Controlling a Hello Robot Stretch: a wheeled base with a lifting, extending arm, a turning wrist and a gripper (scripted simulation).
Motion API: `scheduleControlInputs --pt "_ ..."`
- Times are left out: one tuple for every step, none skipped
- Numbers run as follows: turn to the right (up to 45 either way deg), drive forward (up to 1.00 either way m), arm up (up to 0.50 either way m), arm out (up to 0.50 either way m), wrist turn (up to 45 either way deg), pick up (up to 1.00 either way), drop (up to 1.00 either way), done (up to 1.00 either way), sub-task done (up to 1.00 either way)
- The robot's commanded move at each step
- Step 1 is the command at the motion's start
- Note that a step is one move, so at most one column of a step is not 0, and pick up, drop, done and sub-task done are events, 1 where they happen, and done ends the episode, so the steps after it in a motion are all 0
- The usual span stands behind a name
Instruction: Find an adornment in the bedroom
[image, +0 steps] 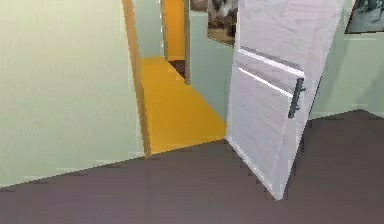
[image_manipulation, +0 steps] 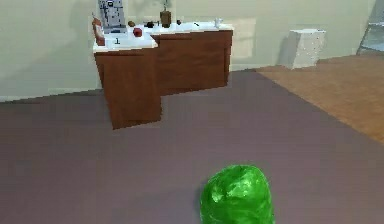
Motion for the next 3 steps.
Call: scheduleControlInputs --pt "0.0 1.0 0.0 0.0 0.0 0.0 0.0 0.0 0.0" --pt "0.0 0.6 0.0 0.0 0.0 0.0 0.0 0.0 0.0" --pt "-15.0 0.0 0.0 0.0 0.0 0.0 0.0 0.0 0.0"
